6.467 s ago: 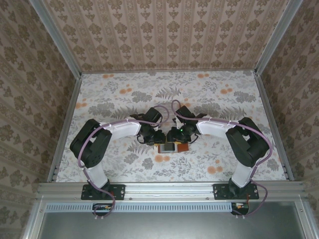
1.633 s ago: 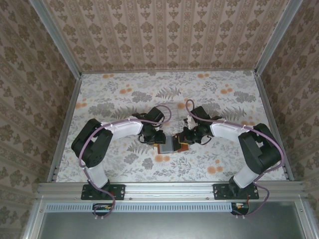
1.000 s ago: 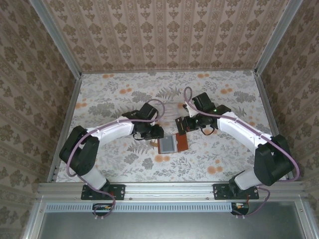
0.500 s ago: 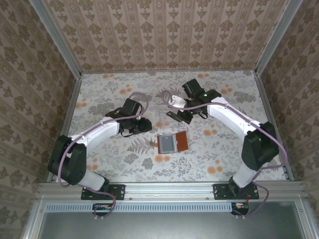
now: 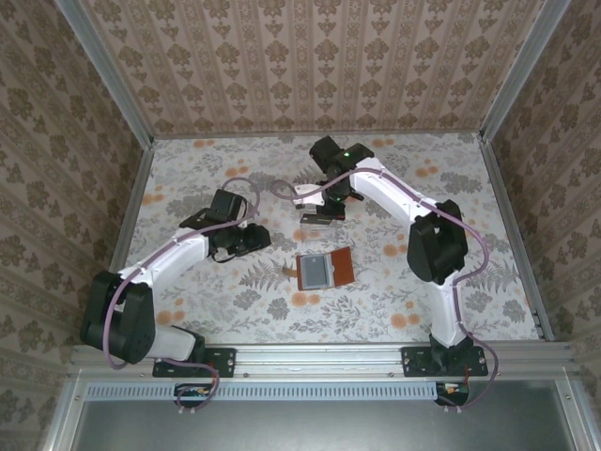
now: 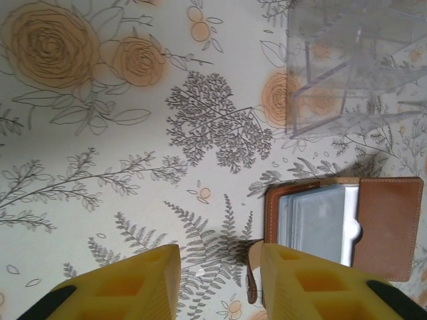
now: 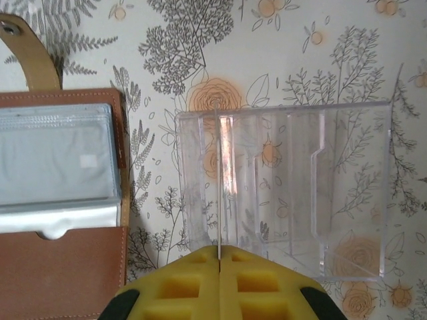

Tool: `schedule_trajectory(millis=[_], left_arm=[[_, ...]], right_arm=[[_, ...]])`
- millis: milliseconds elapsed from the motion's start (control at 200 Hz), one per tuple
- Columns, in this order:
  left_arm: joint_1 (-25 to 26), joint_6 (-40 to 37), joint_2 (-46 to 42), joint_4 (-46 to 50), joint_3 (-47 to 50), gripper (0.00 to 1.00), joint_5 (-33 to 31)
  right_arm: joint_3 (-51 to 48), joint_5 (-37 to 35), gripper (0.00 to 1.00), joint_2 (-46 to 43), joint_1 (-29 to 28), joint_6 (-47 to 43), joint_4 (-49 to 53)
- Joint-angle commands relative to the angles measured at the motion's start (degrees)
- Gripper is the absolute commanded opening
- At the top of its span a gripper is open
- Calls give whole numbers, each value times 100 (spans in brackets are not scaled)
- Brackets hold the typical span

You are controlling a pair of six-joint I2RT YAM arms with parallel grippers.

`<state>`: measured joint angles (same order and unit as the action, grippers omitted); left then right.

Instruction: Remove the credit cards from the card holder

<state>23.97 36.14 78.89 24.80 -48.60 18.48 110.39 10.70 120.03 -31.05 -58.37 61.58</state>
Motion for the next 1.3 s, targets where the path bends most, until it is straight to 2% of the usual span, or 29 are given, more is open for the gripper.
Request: schedule_trajectory(millis=[0, 320, 700, 1080, 1295], left_arm=[[-115, -177, -35, -19, 35, 38, 207], [-260, -187, -36, 38, 120, 38, 292], [-322, -216, -257, 138, 225, 38, 403], [-314, -73, -530, 4, 433, 39, 494], [-315, -54, -581, -63, 557, 39, 553]], right_arm=[[438, -134, 0, 340, -25, -363, 700], [861, -55, 0, 978, -18, -279, 1059], [938, 217, 0, 1222, -59, 206, 1365], [1178, 415, 0, 1425, -86, 318, 1485], [1224, 351, 12, 1515, -88, 342, 1343]])
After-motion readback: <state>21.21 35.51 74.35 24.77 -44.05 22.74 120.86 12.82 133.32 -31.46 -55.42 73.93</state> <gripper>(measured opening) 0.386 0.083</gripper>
